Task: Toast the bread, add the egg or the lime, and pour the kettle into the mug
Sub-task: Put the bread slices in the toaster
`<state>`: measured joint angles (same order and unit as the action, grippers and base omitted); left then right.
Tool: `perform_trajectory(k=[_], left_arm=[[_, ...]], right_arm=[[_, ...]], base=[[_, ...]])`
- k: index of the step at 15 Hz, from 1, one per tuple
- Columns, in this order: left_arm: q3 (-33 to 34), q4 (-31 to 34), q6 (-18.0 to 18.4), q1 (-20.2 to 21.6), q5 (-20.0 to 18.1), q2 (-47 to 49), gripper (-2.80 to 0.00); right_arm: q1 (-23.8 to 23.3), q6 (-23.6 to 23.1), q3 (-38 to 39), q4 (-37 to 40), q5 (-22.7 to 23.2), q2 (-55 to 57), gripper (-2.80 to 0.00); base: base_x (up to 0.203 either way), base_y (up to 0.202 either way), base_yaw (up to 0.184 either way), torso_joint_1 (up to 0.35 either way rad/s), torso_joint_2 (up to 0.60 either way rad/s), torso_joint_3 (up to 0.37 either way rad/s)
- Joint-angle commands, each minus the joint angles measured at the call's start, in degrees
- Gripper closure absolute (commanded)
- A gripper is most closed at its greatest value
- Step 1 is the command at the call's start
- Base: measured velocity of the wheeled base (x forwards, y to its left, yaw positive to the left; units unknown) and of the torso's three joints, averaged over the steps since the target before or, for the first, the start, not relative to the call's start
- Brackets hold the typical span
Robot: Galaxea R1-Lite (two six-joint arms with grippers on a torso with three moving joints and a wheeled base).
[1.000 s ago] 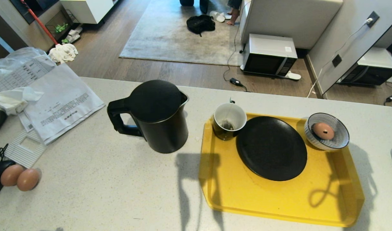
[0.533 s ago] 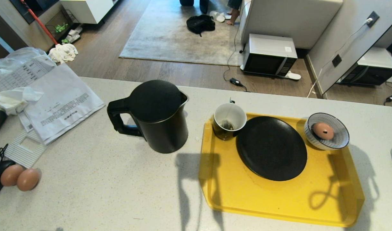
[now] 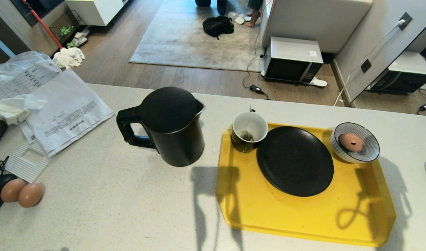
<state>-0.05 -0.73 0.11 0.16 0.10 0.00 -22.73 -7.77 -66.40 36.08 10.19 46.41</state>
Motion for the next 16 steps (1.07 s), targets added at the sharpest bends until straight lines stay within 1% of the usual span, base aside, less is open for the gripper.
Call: perform_trajectory(k=[1,3,7,8,16], left_arm=[[0.05,-0.03,-0.02,0.02,0.02,0.0,0.0],[0.04,0.02,-0.02,0.02,0.07,0.0,0.0],[0.04,-0.05,-0.02,0.02,0.06,0.0,0.0],[0.05,-0.03,-0.02,0.02,0.03,0.0,0.0],[-0.04,-0.06,0.07,0.02,0.08,0.0,0.0]], right_arm=[[0.14,0.06,-0.17,0.18,0.25,2.17,0.0],[0.14,0.05,-0.73,0.05,2.28,3.79,0.0],[0.14,-0.06,-0.64,0.05,2.82,5.09,0.0],[0.14,-0.06,-0.66,0.05,3.57,5.18,0.0],[0.14,-0.06,0.07,0.22,3.87,4.65,0.0]], base=[[0.0,0.0,0.0,0.0,0.0,0.0],[0.0,0.0,0.0,0.0,0.0,0.0],[0.0,0.0,0.0,0.0,0.0,0.0],[0.0,0.0,0.0,0.0,0.0,0.0],[0.0,0.0,0.0,0.0,0.0,0.0]])
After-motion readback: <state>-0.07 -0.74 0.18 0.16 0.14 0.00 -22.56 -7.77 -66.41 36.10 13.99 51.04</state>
